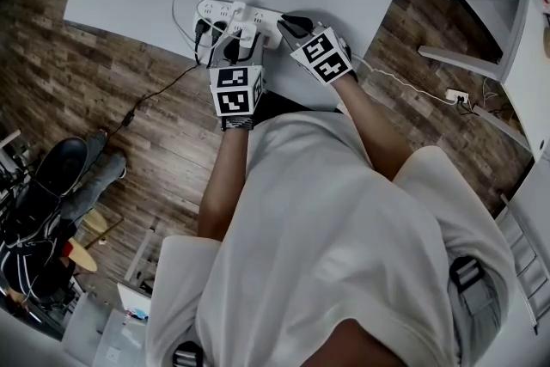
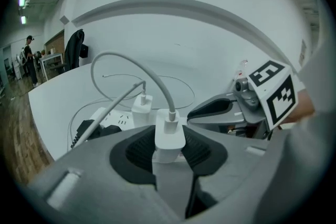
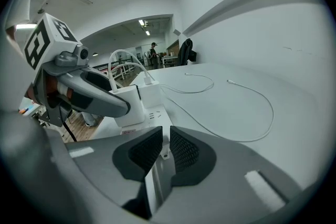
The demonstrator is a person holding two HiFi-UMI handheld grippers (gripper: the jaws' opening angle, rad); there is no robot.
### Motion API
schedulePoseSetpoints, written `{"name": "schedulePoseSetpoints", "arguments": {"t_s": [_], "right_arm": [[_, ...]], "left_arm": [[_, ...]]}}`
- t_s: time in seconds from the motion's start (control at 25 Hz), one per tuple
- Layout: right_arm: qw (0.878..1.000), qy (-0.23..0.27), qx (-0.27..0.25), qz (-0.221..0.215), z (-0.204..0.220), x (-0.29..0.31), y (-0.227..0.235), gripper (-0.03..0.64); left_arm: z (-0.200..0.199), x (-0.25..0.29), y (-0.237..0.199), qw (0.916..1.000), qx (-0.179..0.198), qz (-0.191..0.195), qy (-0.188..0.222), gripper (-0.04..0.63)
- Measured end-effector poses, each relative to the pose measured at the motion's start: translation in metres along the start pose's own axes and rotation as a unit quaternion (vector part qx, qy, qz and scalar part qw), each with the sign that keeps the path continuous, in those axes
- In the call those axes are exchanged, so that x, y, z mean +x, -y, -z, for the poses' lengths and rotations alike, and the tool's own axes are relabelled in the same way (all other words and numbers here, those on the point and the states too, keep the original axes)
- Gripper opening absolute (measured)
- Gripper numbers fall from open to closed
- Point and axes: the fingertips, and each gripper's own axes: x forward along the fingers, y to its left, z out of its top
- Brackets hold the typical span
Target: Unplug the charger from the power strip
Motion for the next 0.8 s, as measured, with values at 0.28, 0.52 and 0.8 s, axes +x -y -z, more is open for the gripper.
{"name": "schedulePoseSetpoints", "arguments": {"t_s": [0.28,0.52,0.8], "right_arm": [[1.000,0.001,-0.003,0.002,0.0024,-0.0004,-0.0031,0.046],[1.000,0.003,0.000,0.005,0.0021,-0.0001,-0.0021,0.046],[1.000,0.005,-0.002,0.007,0.0017,-0.0010,-0.0031,0.046]], "left_arm": [[0.0027,-0.0005,0.0038,0.9969,0.074,-0.020,-0.016,0.143],[0.0007,-0.0014,-0.0009,0.9999,-0.008,0.012,-0.004,0.146],[0.0012,-0.0022,0.0036,0.9965,0.079,-0.018,-0.020,0.144]]}}
